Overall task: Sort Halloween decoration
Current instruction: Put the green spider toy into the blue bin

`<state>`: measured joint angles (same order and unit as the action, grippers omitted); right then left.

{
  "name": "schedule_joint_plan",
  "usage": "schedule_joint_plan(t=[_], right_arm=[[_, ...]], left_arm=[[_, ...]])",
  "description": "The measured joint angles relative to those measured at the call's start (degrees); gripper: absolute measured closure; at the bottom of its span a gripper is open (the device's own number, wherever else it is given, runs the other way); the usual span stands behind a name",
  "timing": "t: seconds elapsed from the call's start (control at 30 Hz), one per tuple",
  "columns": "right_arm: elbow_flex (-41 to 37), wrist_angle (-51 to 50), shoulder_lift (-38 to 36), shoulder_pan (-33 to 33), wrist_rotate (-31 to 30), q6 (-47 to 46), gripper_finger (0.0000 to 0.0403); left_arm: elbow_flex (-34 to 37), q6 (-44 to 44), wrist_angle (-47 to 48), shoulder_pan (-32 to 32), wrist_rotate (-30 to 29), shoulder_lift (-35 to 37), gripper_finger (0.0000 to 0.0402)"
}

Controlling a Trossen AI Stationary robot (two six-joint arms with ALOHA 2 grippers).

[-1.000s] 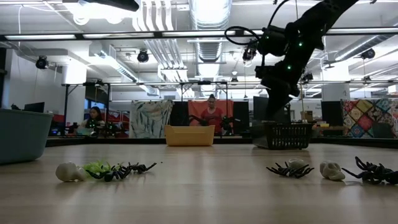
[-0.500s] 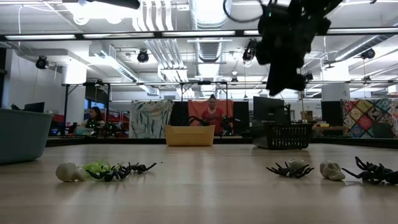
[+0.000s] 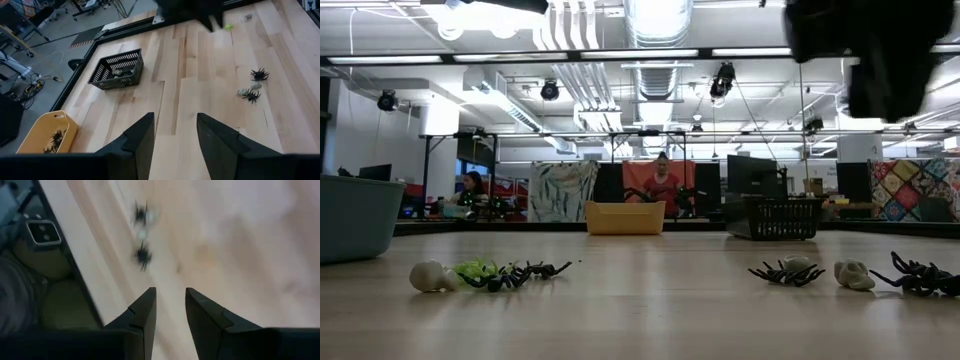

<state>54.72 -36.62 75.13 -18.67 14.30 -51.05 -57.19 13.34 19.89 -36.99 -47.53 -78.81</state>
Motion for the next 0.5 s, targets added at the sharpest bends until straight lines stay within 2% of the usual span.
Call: schedule_joint_plan(t=[0.23,0.5], right_arm=[[-0.04,-1.27,4.26,-12.61,-0.17,-20.38,0.0321],[-0.04,-9.26,6.41,-19.57,0.38,-38.9,0.0334]], left_arm=[[0.0,-0.3,-0.43,0.07,0.0,0.0,0.0271],[0.0,-0.63,-0.86,0.07,-0.02,0.0,0.0271]])
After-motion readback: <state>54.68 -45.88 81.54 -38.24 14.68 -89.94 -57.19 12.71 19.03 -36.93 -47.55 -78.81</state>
